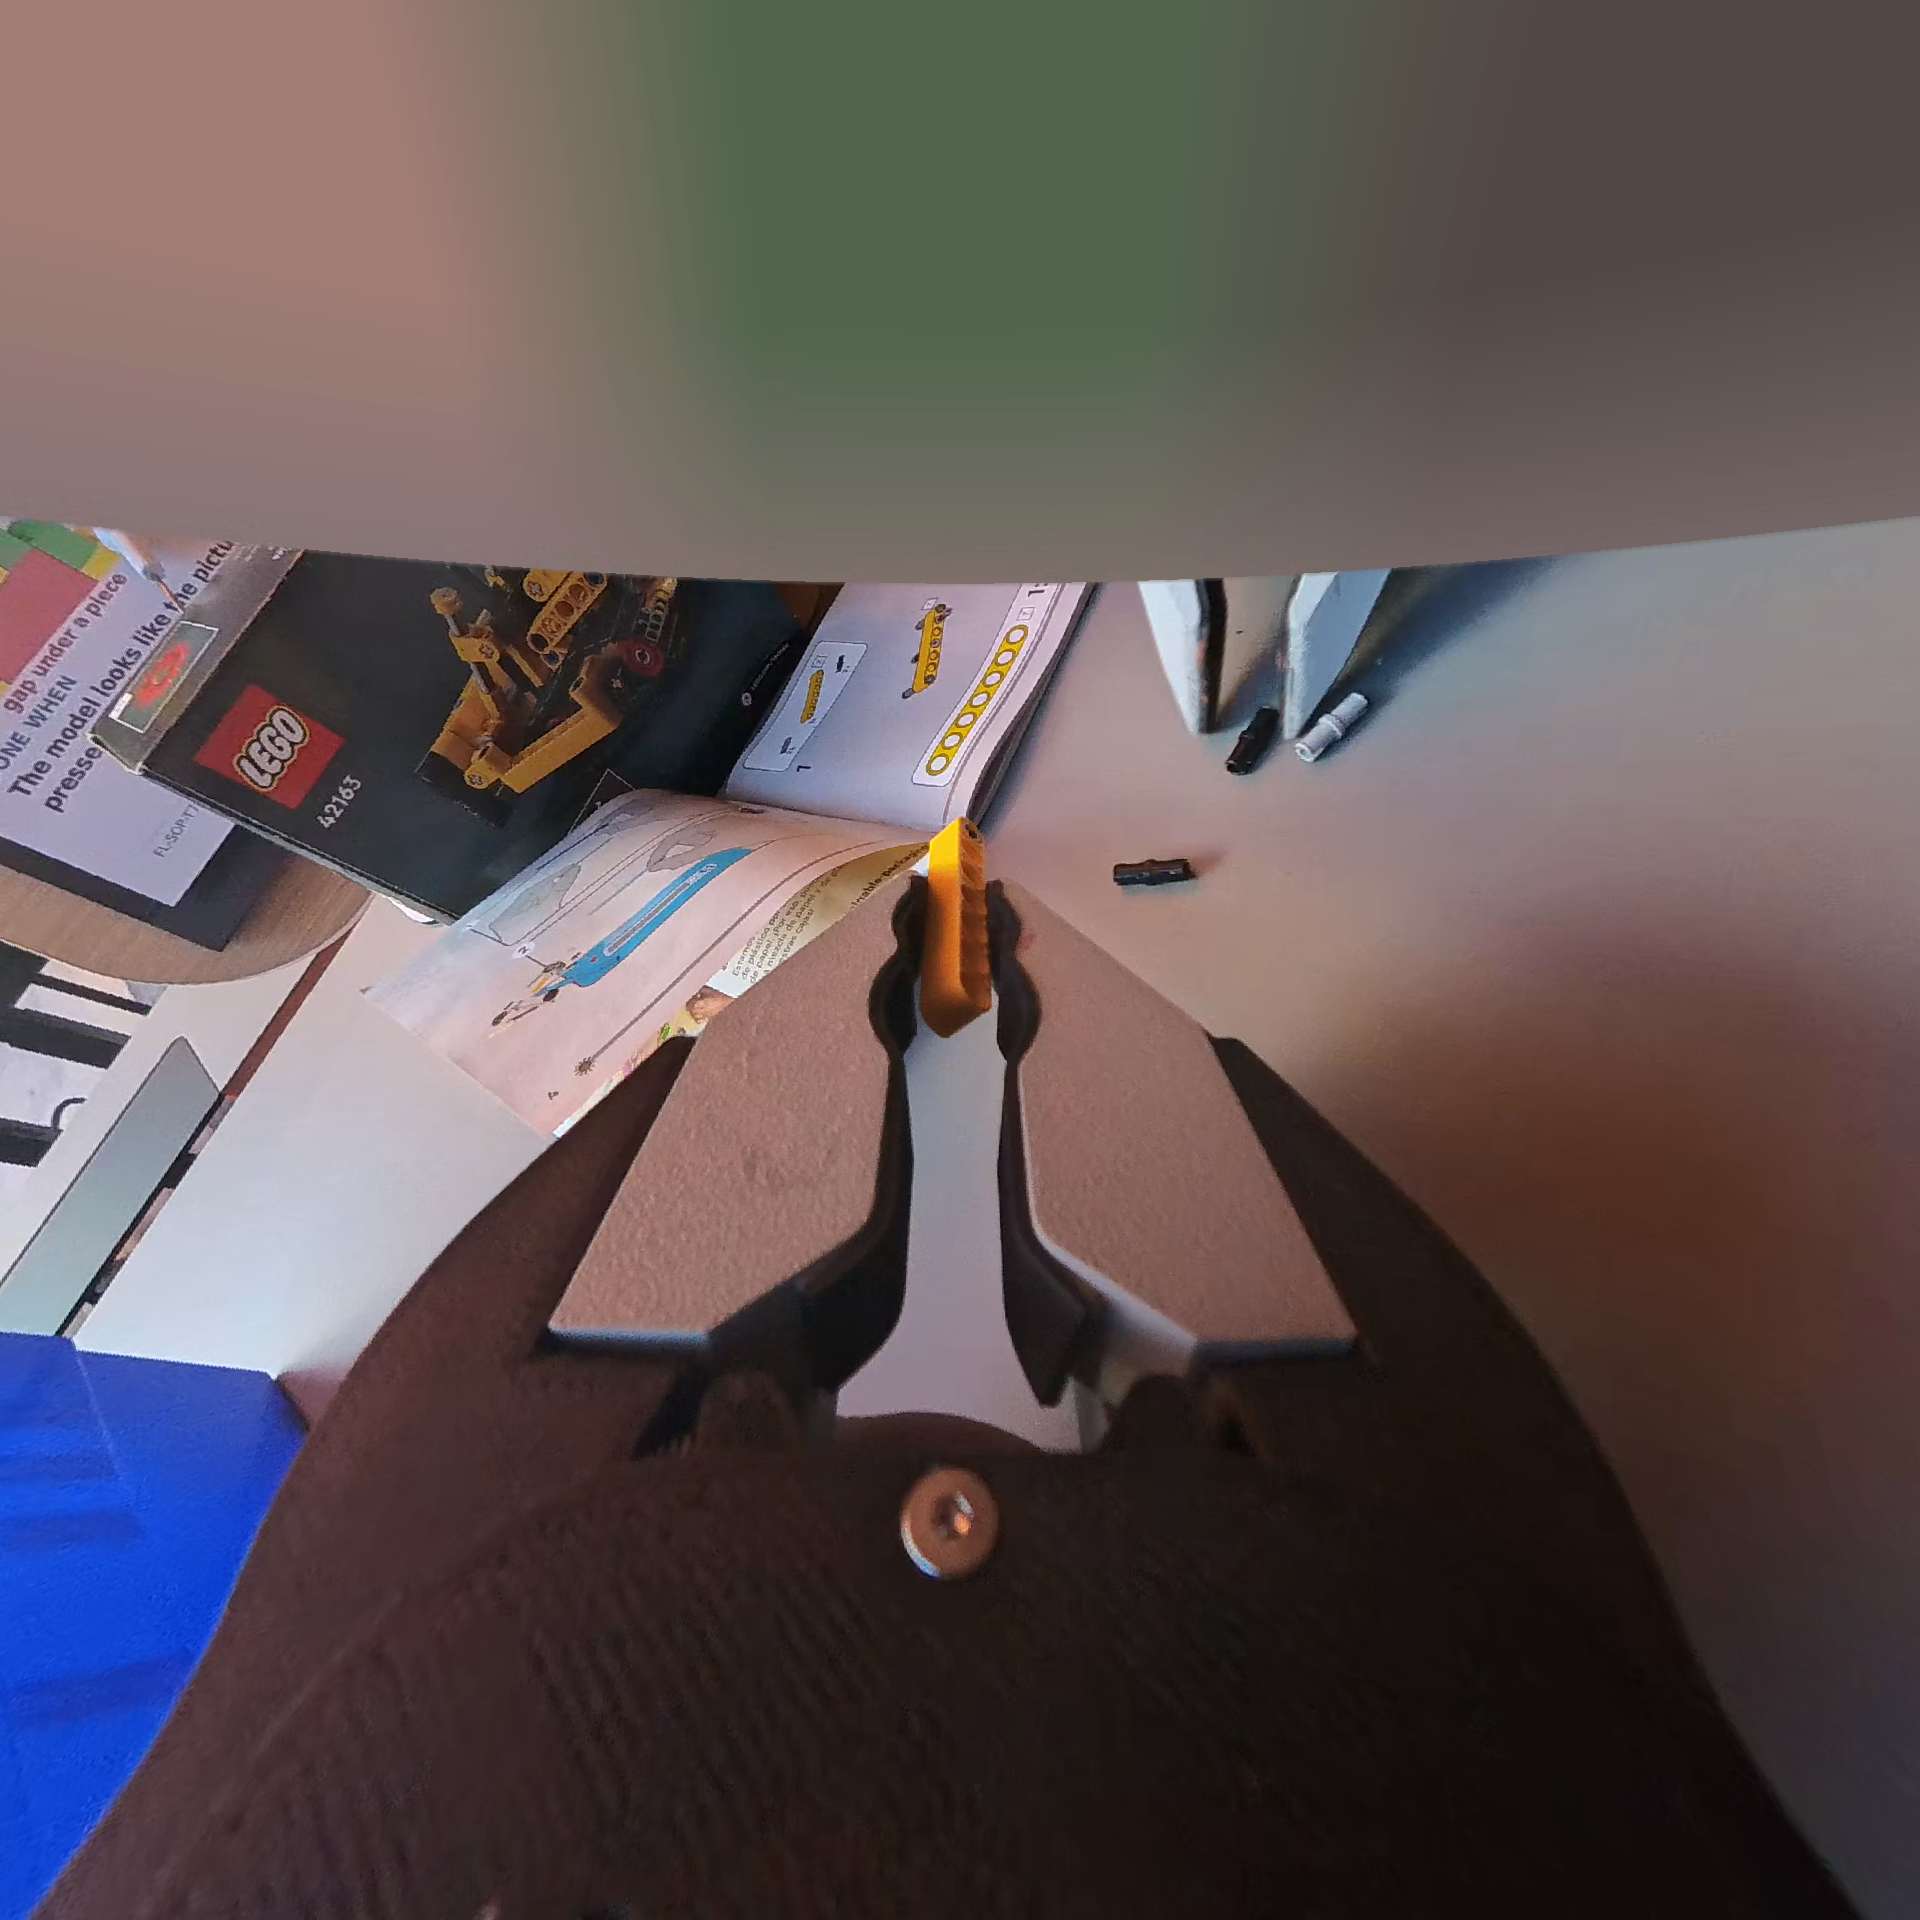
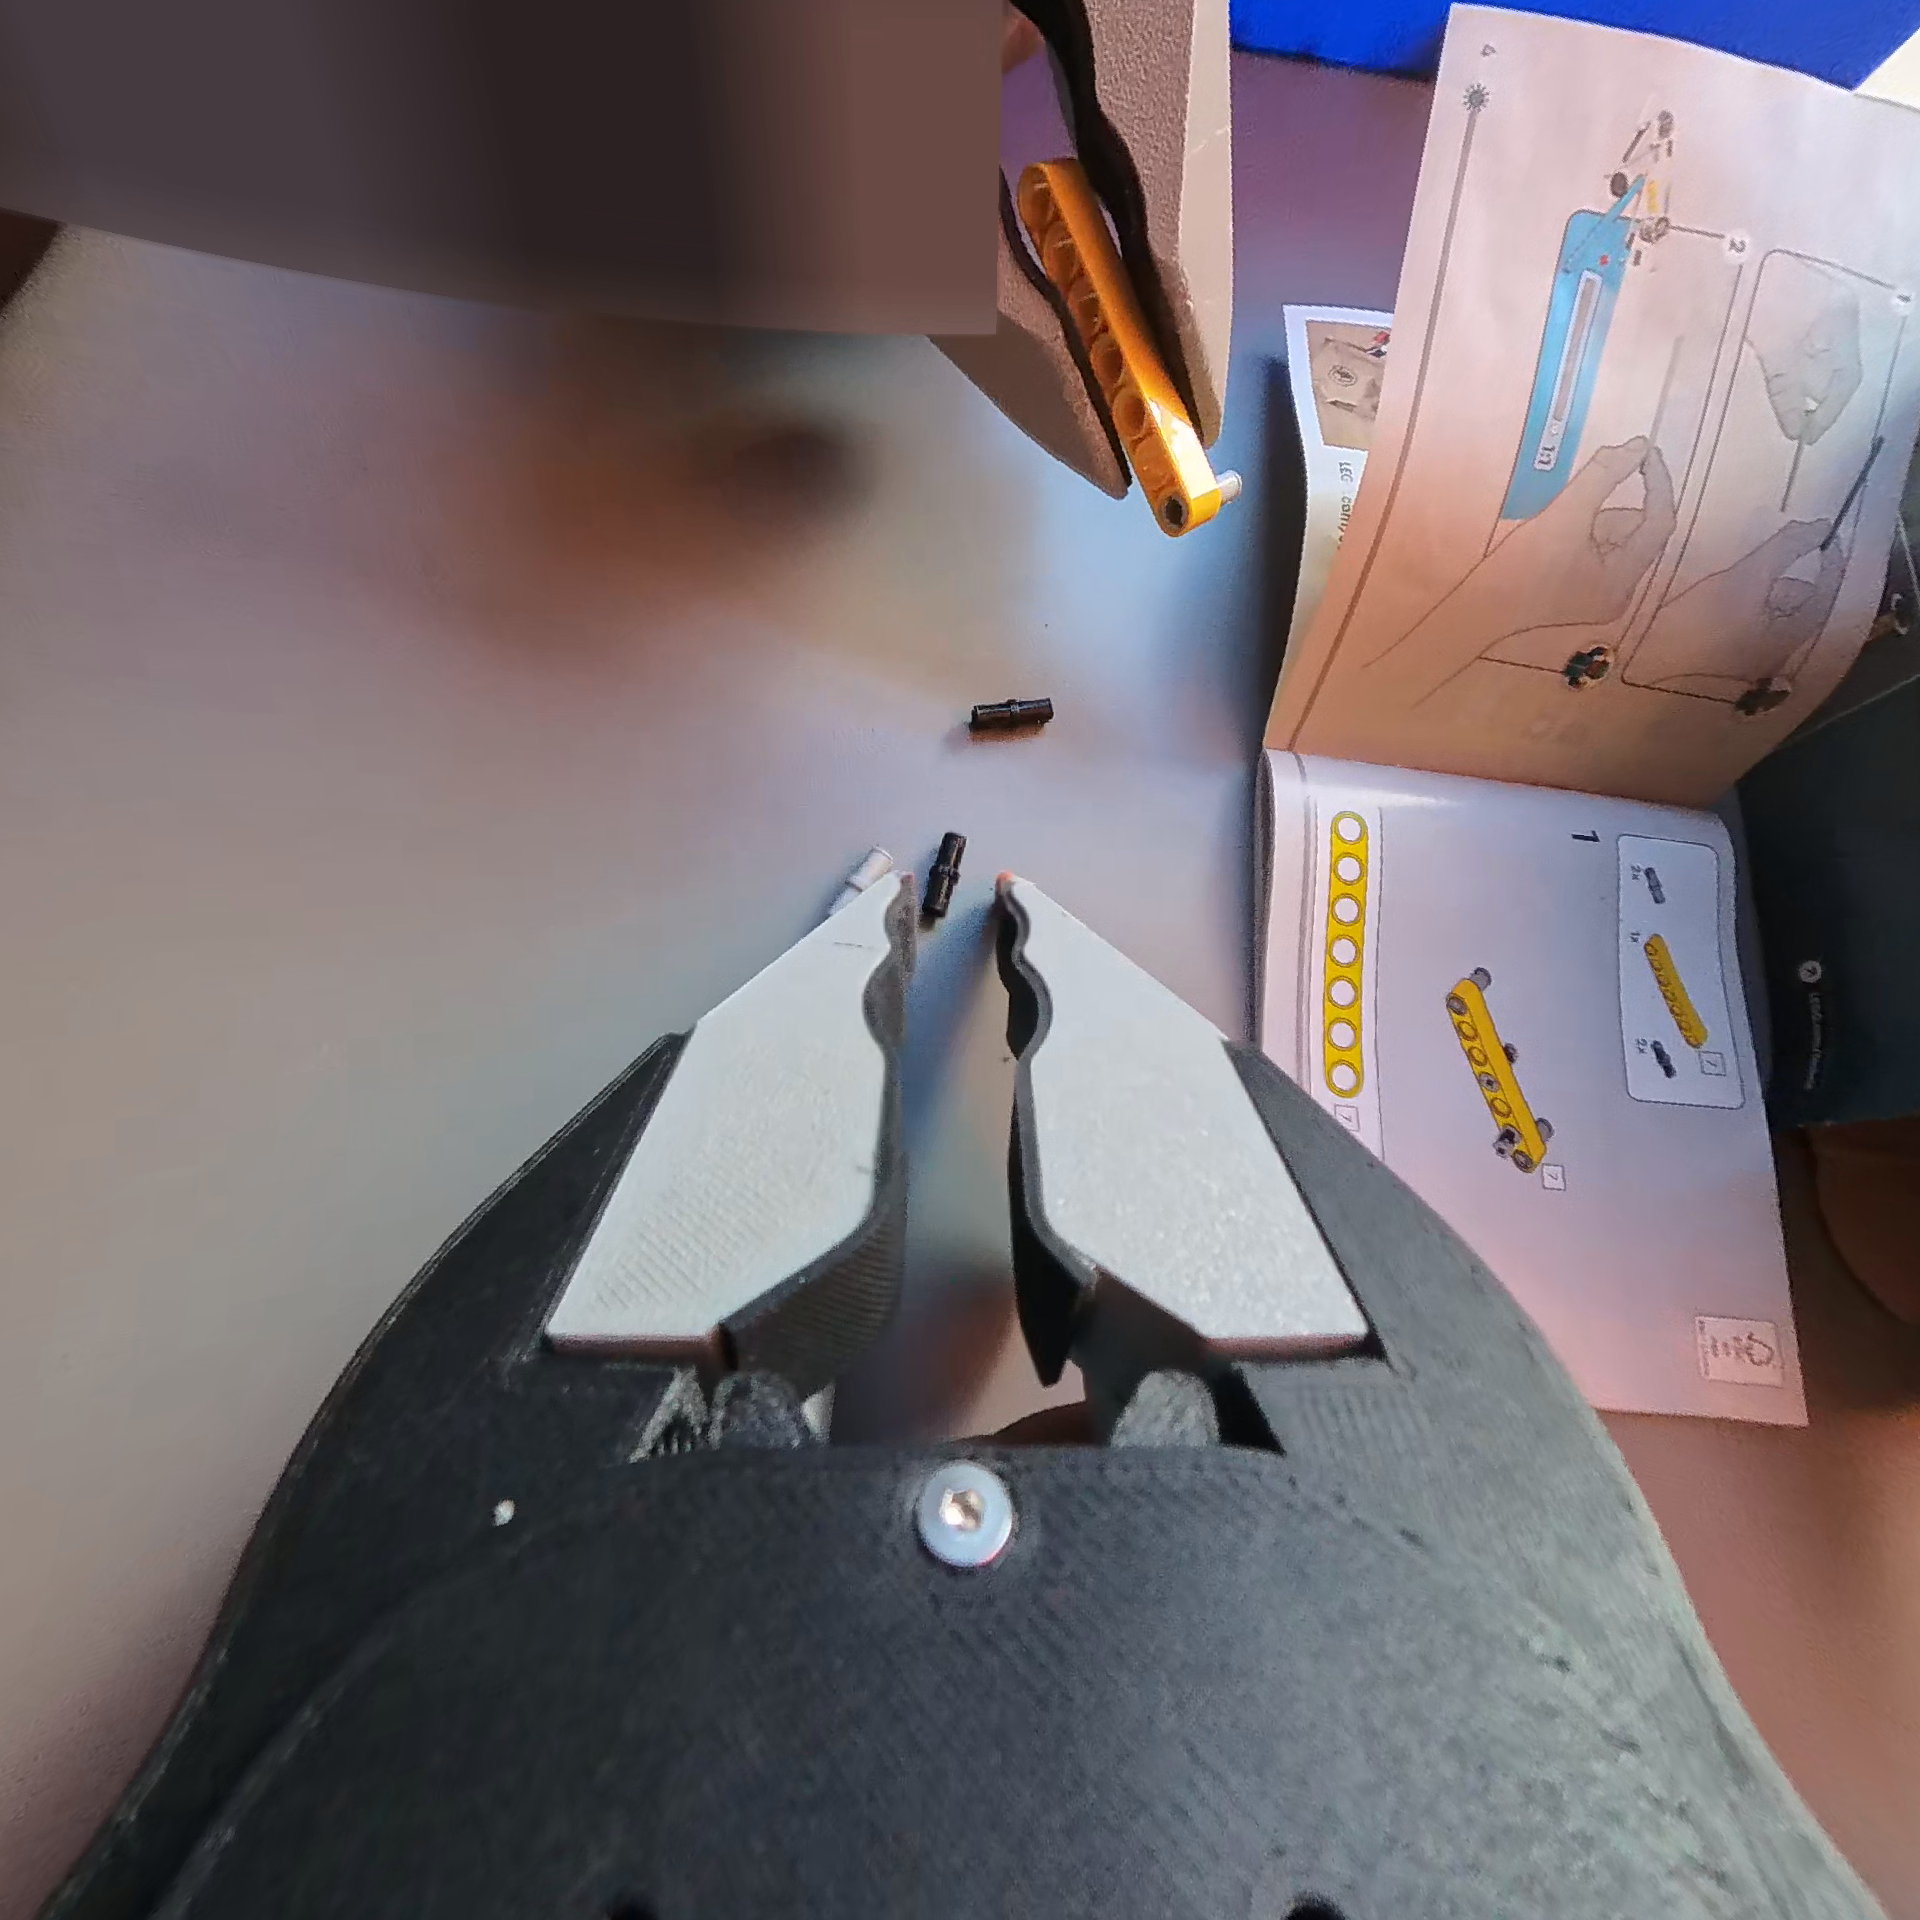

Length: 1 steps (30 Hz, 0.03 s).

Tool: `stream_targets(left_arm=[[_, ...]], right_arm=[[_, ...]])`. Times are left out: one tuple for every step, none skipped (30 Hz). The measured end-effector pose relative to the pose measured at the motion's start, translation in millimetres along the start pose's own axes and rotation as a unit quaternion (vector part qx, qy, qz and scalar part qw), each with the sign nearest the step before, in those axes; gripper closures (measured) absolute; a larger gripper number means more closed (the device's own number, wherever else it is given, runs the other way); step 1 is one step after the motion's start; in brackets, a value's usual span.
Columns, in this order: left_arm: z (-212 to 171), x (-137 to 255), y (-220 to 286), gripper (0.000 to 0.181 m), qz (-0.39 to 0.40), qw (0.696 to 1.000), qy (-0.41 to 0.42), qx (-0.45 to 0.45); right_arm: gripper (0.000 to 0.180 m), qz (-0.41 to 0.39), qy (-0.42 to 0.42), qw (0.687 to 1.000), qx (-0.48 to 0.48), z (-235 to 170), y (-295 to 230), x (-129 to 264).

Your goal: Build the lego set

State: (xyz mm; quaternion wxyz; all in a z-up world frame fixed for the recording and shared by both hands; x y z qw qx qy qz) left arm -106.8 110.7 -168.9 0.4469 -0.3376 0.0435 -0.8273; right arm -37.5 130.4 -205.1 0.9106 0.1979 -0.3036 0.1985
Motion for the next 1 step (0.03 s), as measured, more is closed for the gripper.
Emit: stream_targets(left_arm=[[0.0, 0.0, 0.0, 0.172, 0.0, 1.0, 0.0, 0.0]], right_arm=[[0.17, -0.001, -0.001, 1.0, 0.001, 0.6, -0.7, -0.6]])
Point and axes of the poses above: each gripper's, where its closed fingertips meet, x back along the fingers, z out of its top, y = z × x across the jaws, the point moved 1 cm from there along x, back along the fingers, and after that the axes turned 12 degrees about -z, right-handed, at the moved point
